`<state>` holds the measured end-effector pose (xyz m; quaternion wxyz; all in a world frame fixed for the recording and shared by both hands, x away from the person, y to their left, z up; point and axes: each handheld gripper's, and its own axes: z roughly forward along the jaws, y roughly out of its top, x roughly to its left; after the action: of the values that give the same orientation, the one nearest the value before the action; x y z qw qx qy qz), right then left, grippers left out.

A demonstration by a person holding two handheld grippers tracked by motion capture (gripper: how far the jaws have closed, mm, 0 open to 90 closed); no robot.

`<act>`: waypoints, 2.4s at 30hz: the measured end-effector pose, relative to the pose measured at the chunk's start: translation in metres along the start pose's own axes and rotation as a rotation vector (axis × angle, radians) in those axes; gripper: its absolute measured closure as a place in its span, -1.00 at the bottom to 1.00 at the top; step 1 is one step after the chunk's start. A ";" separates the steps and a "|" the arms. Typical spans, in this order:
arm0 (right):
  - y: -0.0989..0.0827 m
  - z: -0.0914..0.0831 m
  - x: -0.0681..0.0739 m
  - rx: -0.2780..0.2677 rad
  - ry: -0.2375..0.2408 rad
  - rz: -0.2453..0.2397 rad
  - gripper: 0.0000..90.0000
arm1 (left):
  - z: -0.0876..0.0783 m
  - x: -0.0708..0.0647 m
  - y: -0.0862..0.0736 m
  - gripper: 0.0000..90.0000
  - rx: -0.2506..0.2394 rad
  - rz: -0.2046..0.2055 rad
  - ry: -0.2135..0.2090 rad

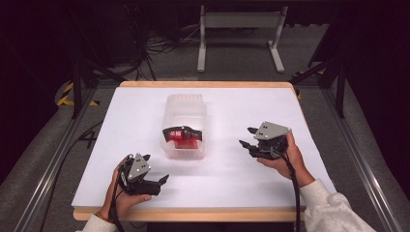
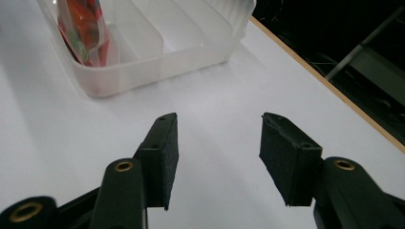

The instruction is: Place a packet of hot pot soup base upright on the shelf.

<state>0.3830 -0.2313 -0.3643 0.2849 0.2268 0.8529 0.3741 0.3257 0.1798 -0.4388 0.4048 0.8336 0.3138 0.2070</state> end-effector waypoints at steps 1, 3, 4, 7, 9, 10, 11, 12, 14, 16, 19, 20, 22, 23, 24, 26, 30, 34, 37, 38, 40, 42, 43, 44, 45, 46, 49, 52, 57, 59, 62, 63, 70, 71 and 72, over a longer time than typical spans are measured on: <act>-0.004 -0.002 -0.001 0.014 -0.010 -0.003 0.01 | 0.001 0.000 -0.001 -0.85 0.009 0.003 -0.001; -0.008 -0.004 -0.002 0.019 -0.008 -0.010 -0.02 | 0.001 0.000 -0.001 -0.85 0.012 0.007 0.000; -0.010 -0.005 -0.002 0.021 -0.009 -0.017 -0.03 | 0.001 0.000 -0.001 -0.85 0.012 0.005 -0.003; -0.018 -0.006 -0.002 0.050 -0.033 -0.038 -0.10 | 0.001 0.001 -0.001 -0.85 0.009 0.000 -0.008; -0.024 -0.007 -0.003 0.066 -0.034 -0.036 -0.13 | 0.002 0.000 -0.001 -0.85 0.013 0.007 -0.005; -0.026 -0.008 -0.003 0.072 -0.035 -0.039 -0.14 | 0.002 -0.001 -0.002 -0.85 0.013 0.008 -0.008; -0.028 -0.009 -0.003 0.075 -0.040 -0.044 -0.15 | 0.002 -0.001 -0.002 -0.85 0.016 0.009 -0.009; -0.031 -0.010 -0.003 0.080 -0.041 -0.042 -0.17 | 0.002 -0.001 -0.002 -0.85 0.016 0.009 -0.010; -0.037 -0.012 -0.004 0.085 -0.039 -0.031 -0.20 | 0.003 -0.001 -0.002 -0.85 0.018 0.014 -0.014; -0.043 -0.014 -0.003 0.094 -0.042 -0.034 -0.20 | 0.003 -0.002 -0.002 -0.85 0.020 0.019 -0.015; -0.052 -0.017 -0.002 0.108 -0.025 -0.042 -0.20 | 0.004 -0.002 -0.003 -0.85 0.031 0.024 -0.012; -0.056 -0.019 -0.002 0.113 -0.027 -0.051 -0.20 | 0.004 -0.002 -0.003 -0.85 0.031 0.026 -0.011; -0.061 -0.021 -0.001 0.113 -0.033 -0.043 -0.24 | 0.004 -0.002 -0.003 -0.85 0.031 0.026 -0.009; -0.064 -0.022 0.000 0.116 -0.031 -0.041 -0.25 | 0.004 -0.002 -0.003 -0.85 0.037 0.030 -0.005; -0.068 -0.024 0.000 0.121 -0.031 -0.042 -0.27 | 0.004 -0.002 -0.003 -0.85 0.037 0.030 -0.005; -0.075 -0.026 0.002 0.123 -0.043 -0.036 -0.28 | 0.005 -0.002 -0.004 -0.85 0.041 0.031 -0.001; -0.087 -0.032 0.002 0.116 -0.038 -0.004 -0.36 | 0.005 -0.003 -0.004 -0.85 0.043 0.036 0.004; -0.100 -0.039 0.005 0.108 -0.047 0.008 -0.45 | 0.007 -0.003 -0.004 -0.84 0.055 0.055 0.026; -0.109 -0.045 0.006 0.088 -0.077 0.017 -0.48 | 0.008 -0.005 -0.004 -0.84 0.062 0.061 0.024; -0.111 -0.047 0.006 0.082 -0.080 0.026 -0.51 | 0.008 -0.005 -0.004 -0.84 0.061 0.063 0.024; -0.116 -0.051 0.005 0.087 -0.090 0.040 -0.54 | 0.008 -0.005 -0.004 -0.85 0.054 0.061 0.025; -0.121 -0.055 0.005 0.086 -0.086 0.057 -0.57 | 0.008 -0.004 -0.004 -0.85 0.052 0.055 0.022; -0.122 -0.056 0.005 0.090 -0.091 0.062 -0.60 | 0.008 -0.004 -0.004 -0.85 0.052 0.055 0.021; -0.126 -0.060 0.005 0.091 -0.108 0.068 -0.62 | 0.008 -0.004 -0.004 -0.85 0.052 0.055 0.022; -0.130 -0.063 0.006 0.087 -0.115 0.078 -0.62 | 0.008 -0.004 -0.004 -0.85 0.052 0.057 0.022; -0.130 -0.063 0.006 0.087 -0.115 0.078 -0.62 | 0.008 -0.004 -0.004 -0.85 0.052 0.057 0.022; -0.139 -0.070 0.004 0.085 -0.124 0.117 -0.66 | 0.008 -0.005 -0.004 -0.85 0.052 0.057 0.017; -0.150 -0.077 0.004 0.096 -0.139 0.160 -0.71 | 0.008 -0.005 -0.004 -0.85 0.049 0.051 0.016; -0.161 -0.085 0.006 0.101 -0.137 0.206 -0.71 | 0.006 -0.004 -0.005 -0.85 0.045 0.041 0.016; -0.163 -0.089 0.007 0.100 -0.152 0.211 -0.73 | 0.006 -0.004 -0.005 -0.86 0.041 0.041 0.016; -0.165 -0.092 0.007 0.096 -0.158 0.220 -0.73 | 0.006 -0.004 -0.005 -0.86 0.042 0.046 0.014; -0.165 -0.093 0.007 0.094 -0.158 0.224 -0.73 | 0.006 -0.004 -0.004 -0.86 0.041 0.046 0.012; -0.165 -0.094 0.005 0.083 -0.156 0.241 -0.73 | 0.006 -0.003 -0.004 -0.86 0.028 0.039 -0.004; -0.165 -0.095 0.006 0.079 -0.157 0.240 -0.73 | 0.006 -0.003 -0.004 -0.86 0.028 0.041 -0.004; -0.165 -0.095 0.005 0.077 -0.158 0.241 -0.73 | 0.006 -0.003 -0.004 -0.86 0.027 0.042 -0.006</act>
<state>0.2884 -0.3779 -0.4396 0.2954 0.3668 0.8082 0.3536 0.3257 0.1767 -0.4459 0.3901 0.8459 0.2979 0.2084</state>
